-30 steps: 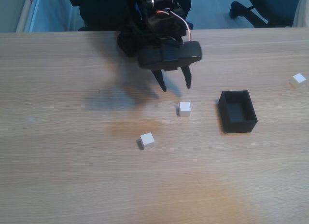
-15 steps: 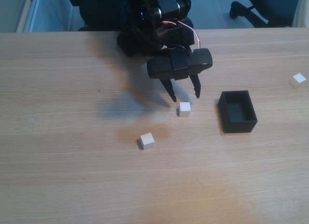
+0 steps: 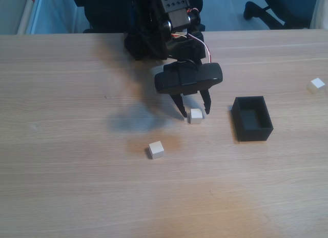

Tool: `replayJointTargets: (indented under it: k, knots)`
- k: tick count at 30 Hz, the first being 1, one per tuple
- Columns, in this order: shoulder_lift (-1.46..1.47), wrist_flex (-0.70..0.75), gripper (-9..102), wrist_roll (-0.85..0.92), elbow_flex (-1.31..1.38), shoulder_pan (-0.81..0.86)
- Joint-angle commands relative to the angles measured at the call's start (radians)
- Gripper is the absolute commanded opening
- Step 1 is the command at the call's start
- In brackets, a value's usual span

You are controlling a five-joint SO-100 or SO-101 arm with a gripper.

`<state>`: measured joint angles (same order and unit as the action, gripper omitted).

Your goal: Pick blocks and place them in the box.

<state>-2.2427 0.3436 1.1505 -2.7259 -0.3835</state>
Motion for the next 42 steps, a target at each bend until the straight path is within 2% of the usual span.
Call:
replayJointTargets:
  k: [1, 8, 14, 19, 26, 34, 42]
  knots:
    - [0.014, -0.051, 16, 0.003, -0.006, 0.008]
    - [0.072, -0.107, 14, -0.009, -0.012, 0.017]
    - [0.098, -0.144, 0, -0.018, -0.012, 0.017]
    - [0.089, -0.141, 0, -0.005, -0.009, 0.026]
    - [0.038, 0.031, 0, -0.06, 0.155, -0.037]
    - [0.219, 0.275, 0, -0.175, 0.611, -0.21]
    - [0.379, 0.35, 0, -0.235, 0.867, -0.33]
